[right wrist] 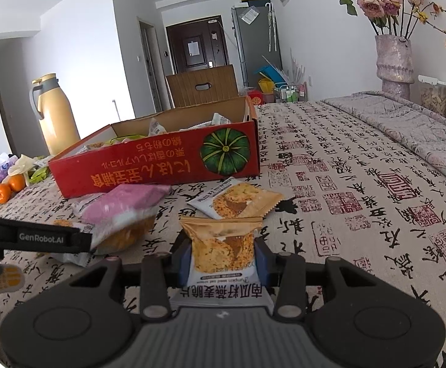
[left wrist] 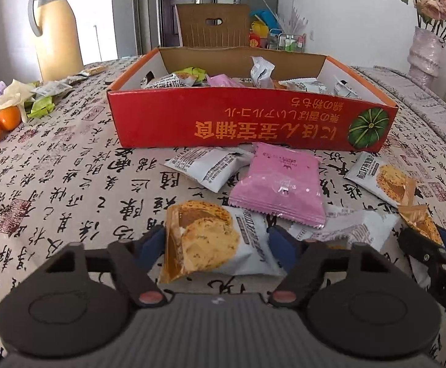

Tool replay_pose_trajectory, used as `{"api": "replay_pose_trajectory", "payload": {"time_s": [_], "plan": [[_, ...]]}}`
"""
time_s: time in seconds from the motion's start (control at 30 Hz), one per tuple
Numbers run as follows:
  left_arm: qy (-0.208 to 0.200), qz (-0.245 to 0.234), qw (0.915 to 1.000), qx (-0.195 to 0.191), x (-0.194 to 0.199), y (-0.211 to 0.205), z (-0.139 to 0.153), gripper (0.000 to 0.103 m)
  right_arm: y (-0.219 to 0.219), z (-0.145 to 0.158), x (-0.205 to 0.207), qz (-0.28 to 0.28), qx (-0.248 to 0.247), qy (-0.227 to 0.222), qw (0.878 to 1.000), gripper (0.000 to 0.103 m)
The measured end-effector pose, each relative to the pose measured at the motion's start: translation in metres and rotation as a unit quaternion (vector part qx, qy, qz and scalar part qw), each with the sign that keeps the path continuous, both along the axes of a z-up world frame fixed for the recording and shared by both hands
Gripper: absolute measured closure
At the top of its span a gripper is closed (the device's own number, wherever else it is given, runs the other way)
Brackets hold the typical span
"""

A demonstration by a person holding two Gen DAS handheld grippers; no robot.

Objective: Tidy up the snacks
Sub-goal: 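Grasp another cracker pack with the left tool while the right holds its pack, then carry both cracker packs up over the open box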

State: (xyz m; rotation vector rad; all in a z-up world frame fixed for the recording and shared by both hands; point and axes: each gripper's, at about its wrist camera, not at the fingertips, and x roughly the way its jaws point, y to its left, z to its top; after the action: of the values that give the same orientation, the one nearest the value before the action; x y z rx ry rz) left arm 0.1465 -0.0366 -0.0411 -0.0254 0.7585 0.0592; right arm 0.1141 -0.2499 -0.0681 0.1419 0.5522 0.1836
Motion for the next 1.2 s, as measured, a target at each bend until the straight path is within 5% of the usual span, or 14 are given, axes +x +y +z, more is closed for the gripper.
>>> {"api": "replay_pose_trajectory", "payload": {"time_s": [0.7, 1.2], "plan": [[-0.015, -0.016, 0.9998, 0.005, -0.016, 0.005, 0.004, 0.042, 0.001, -0.001, -0.003, -0.001, -0.003, -0.006, 1.000, 0.062], [-0.073, -0.018, 0.9972, 0.003, -0.022, 0.016, 0.046, 0.042, 0.005, 0.020, -0.007, -0.002, -0.005, -0.035, 0.999, 0.062]]}}
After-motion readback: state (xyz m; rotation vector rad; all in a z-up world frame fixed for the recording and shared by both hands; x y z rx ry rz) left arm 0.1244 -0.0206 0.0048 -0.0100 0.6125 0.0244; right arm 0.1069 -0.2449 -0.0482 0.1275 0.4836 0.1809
